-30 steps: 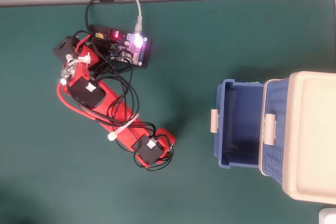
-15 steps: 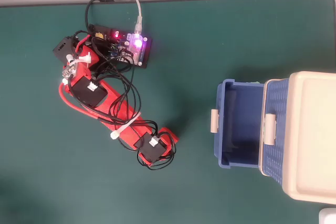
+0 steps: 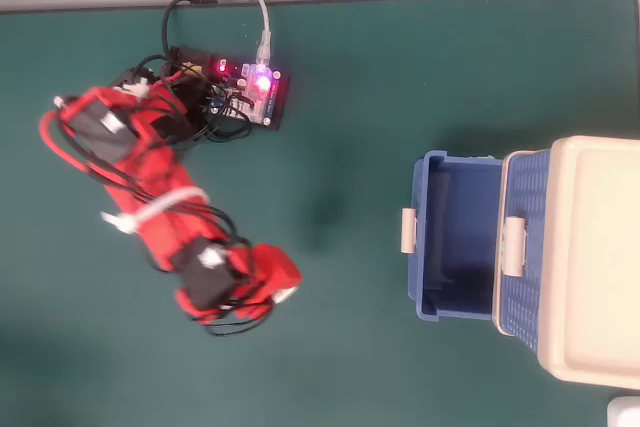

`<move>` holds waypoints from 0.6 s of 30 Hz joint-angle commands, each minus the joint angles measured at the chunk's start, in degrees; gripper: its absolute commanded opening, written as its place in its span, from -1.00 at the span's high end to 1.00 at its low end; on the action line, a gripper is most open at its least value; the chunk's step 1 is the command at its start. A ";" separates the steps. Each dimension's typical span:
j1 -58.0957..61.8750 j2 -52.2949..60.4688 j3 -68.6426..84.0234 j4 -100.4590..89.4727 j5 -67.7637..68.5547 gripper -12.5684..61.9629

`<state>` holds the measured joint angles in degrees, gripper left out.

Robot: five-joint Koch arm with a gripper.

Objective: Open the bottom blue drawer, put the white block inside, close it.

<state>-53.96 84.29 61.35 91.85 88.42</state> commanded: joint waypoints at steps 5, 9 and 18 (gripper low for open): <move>-5.80 4.13 -19.34 1.23 36.91 0.88; -18.46 -3.43 -35.07 1.14 56.60 0.88; -27.25 -20.13 -52.73 0.00 68.99 0.87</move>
<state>-80.07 63.81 11.69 93.34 155.39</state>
